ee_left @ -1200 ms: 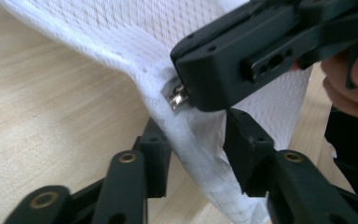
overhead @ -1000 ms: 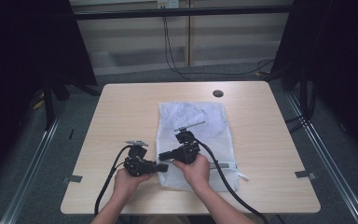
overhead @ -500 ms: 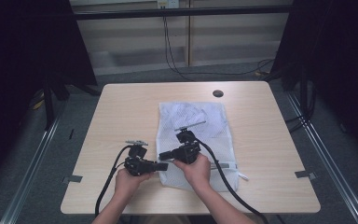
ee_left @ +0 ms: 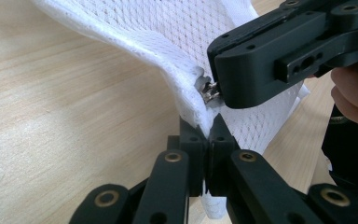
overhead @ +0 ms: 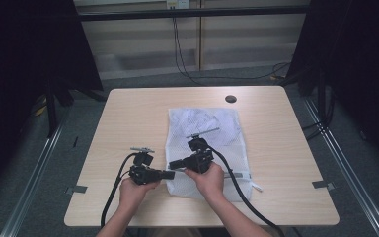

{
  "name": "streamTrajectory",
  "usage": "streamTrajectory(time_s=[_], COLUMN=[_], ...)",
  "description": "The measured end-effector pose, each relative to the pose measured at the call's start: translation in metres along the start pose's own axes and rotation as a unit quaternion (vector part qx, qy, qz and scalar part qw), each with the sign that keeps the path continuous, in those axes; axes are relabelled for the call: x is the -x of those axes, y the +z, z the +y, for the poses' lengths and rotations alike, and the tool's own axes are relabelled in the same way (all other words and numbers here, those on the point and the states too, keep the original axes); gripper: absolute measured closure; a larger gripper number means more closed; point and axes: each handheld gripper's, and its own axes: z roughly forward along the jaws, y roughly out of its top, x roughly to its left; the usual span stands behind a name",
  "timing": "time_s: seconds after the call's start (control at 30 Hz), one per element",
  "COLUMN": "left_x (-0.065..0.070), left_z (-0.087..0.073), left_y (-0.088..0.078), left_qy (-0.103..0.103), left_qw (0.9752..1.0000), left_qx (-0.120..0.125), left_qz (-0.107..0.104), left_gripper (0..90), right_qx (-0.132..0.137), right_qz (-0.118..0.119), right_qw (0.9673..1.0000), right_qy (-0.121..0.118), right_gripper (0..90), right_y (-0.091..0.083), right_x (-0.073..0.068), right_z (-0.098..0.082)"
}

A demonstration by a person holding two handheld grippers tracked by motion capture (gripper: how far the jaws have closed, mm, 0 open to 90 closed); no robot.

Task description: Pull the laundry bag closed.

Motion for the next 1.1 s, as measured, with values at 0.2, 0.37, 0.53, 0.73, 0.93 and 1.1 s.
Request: streamTrajectory(time_s=[0.2,0.37,0.53,0.73,0.93,1.1], left_x=[0.0,0.001,0.0,0.0,0.0,-0.001], left_z=[0.001,0.001,0.001,0.001,0.001,0.002], left_y=[-0.002,-0.002,-0.004,-0.004,-0.003,-0.006], left_qy=[0.004,0.002,0.0,-0.002,-0.003,-0.008], left_qw=[1.0,1.0,1.0,1.0,1.0,0.9999], left_qx=[-0.001,0.001,0.006,0.008,0.005,0.012], left_qz=[0.003,0.004,0.004,0.003,0.0,0.001], left_gripper=[88.8,88.8,88.8,88.8,88.8,88.8], right_qx=[0.001,0.0,0.0,0.0,-0.001,0.001], right_qz=[0.003,-0.001,-0.002,-0.004,-0.002,-0.007], right_qw=[1.0,1.0,1.0,1.0,1.0,1.0], right_qy=[0.001,0.0,0.005,0.005,0.005,0.004], right_gripper=[86.6,86.7,86.7,86.7,86.7,86.7], right_y=[-0.003,-0.006,-0.01,-0.014,-0.015,-0.019], right_x=[0.002,0.004,0.007,0.01,0.011,0.014], right_z=[-0.001,-0.002,-0.004,-0.006,-0.007,-0.008])
